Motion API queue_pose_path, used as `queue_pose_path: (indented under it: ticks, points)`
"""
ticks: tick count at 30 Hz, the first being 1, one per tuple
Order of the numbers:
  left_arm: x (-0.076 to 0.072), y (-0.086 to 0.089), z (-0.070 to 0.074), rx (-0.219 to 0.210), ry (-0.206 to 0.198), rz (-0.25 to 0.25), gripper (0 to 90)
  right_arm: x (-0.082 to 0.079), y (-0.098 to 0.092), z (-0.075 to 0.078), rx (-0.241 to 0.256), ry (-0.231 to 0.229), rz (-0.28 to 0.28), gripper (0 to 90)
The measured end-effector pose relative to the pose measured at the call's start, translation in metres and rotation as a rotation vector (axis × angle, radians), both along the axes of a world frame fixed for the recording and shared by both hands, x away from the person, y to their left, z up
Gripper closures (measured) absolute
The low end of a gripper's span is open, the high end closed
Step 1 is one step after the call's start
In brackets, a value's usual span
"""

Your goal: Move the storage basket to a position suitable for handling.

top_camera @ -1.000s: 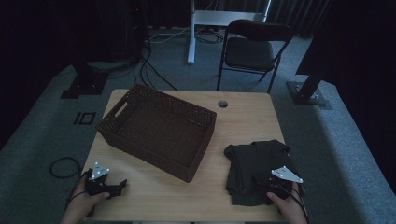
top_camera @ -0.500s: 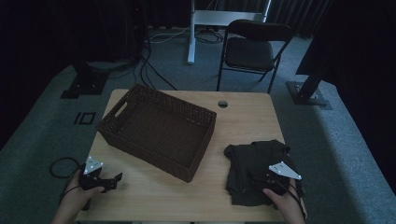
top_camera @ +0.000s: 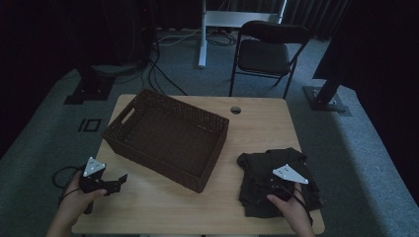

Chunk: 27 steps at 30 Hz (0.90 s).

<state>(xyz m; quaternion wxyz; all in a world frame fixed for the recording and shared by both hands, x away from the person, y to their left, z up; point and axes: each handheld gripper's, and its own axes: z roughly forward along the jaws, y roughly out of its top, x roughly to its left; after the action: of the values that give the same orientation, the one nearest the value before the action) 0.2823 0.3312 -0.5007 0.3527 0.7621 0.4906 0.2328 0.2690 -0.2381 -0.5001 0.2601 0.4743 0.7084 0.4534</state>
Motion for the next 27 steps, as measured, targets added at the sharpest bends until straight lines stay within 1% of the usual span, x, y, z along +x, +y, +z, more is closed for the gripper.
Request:
queue_pose_path:
  ticks: [3, 5, 8, 9, 10, 12, 14, 18, 21, 22, 24, 27]
  points:
    - [0.004, 0.002, 0.005, -0.019, -0.014, 0.002, 6.5, 0.002, 0.009, 0.002, 0.002, -0.003, 0.018, 10.8]
    - [0.007, 0.005, 0.009, -0.025, -0.029, 0.006, 6.6, 0.003, 0.015, 0.003, 0.006, -0.002, 0.031, 10.8]
    - [0.010, 0.006, 0.013, -0.014, -0.037, 0.008, 6.5, 0.005, 0.024, 0.004, 0.008, -0.008, 0.051, 10.8]
    - [0.010, 0.006, 0.015, -0.002, -0.043, 0.005, 6.6, 0.006, 0.028, 0.005, 0.004, -0.008, 0.057, 10.8]
    - [0.011, 0.005, 0.017, 0.001, -0.047, -0.003, 6.6, 0.007, 0.031, 0.005, -0.001, -0.009, 0.064, 10.8]
    - [0.012, 0.005, 0.021, -0.011, -0.054, -0.008, 6.6, 0.009, 0.038, 0.005, -0.015, -0.007, 0.080, 10.8]
    - [0.015, 0.005, 0.024, -0.006, -0.058, -0.009, 6.5, 0.010, 0.044, 0.006, -0.019, -0.007, 0.096, 10.8]
    - [0.018, 0.007, 0.030, -0.006, -0.075, -0.010, 6.6, 0.012, 0.057, 0.009, -0.006, -0.012, 0.121, 10.9]
    - [0.021, 0.008, 0.034, -0.017, -0.087, -0.019, 6.5, 0.014, 0.066, 0.012, 0.001, -0.021, 0.141, 10.8]
    - [0.023, 0.010, 0.036, -0.021, -0.089, -0.015, 6.6, 0.014, 0.069, 0.014, 0.005, -0.023, 0.147, 10.8]
    - [0.027, 0.012, 0.038, -0.012, -0.102, -0.013, 6.6, 0.015, 0.074, 0.016, 0.011, -0.028, 0.158, 10.8]
    - [0.033, 0.016, 0.043, -0.044, -0.115, -0.015, 6.6, 0.016, 0.082, 0.020, 0.018, -0.032, 0.169, 10.8]
